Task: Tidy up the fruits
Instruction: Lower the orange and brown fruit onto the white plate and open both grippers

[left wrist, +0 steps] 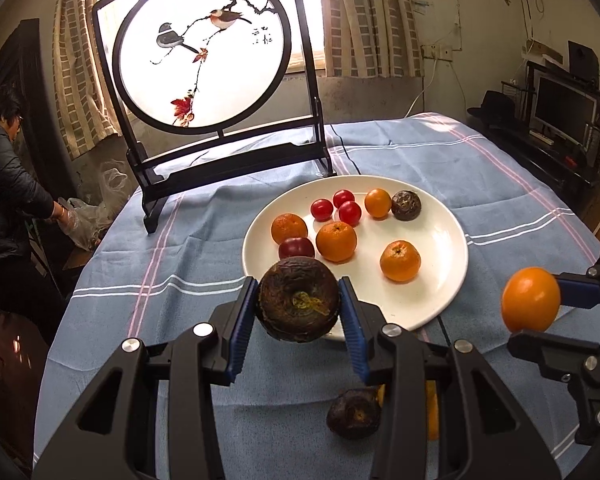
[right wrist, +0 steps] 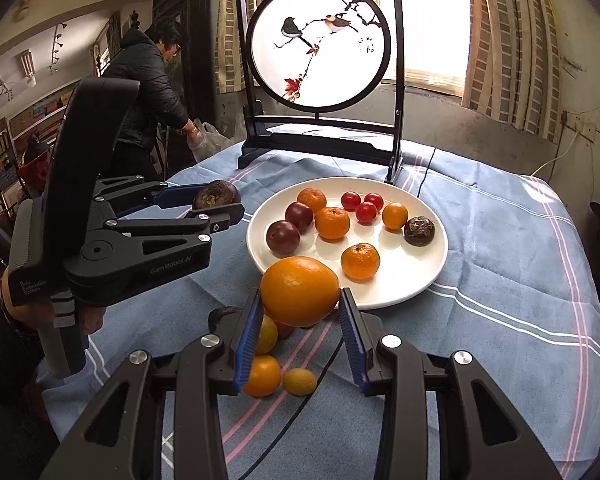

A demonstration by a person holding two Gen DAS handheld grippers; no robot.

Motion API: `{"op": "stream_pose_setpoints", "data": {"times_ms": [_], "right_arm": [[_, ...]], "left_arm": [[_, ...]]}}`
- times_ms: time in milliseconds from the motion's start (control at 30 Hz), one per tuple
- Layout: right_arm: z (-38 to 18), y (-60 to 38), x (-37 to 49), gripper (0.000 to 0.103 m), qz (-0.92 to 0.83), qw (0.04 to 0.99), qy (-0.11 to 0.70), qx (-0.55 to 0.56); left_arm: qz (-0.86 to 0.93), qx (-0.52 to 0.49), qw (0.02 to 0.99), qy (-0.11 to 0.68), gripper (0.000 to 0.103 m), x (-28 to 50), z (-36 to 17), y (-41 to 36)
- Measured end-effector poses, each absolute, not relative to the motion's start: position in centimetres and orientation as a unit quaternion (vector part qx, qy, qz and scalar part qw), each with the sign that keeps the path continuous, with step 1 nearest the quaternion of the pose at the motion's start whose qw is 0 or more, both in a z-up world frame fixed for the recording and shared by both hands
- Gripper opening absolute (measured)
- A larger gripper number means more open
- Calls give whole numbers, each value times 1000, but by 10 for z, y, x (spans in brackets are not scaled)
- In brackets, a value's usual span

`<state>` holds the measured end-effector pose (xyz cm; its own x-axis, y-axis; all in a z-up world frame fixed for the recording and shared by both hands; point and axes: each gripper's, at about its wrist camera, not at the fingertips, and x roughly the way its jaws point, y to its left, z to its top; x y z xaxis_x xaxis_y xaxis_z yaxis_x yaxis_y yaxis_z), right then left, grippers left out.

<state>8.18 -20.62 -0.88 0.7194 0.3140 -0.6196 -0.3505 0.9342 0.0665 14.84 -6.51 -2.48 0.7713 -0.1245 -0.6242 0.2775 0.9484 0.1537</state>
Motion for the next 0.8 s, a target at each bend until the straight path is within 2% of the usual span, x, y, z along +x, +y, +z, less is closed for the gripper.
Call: {"op": "stream_pose_setpoints", "data": {"times_ms": [433, 800], "right_arm": [[-24, -223, 174, 39, 137, 927, 350, -3], [-36, -225, 226, 39, 119, 921, 370, 8]], "left_arm": [[-98, 136, 927, 336, 40, 218, -44, -92], [-84, 153, 921, 348, 41, 246, -59, -103]]}}
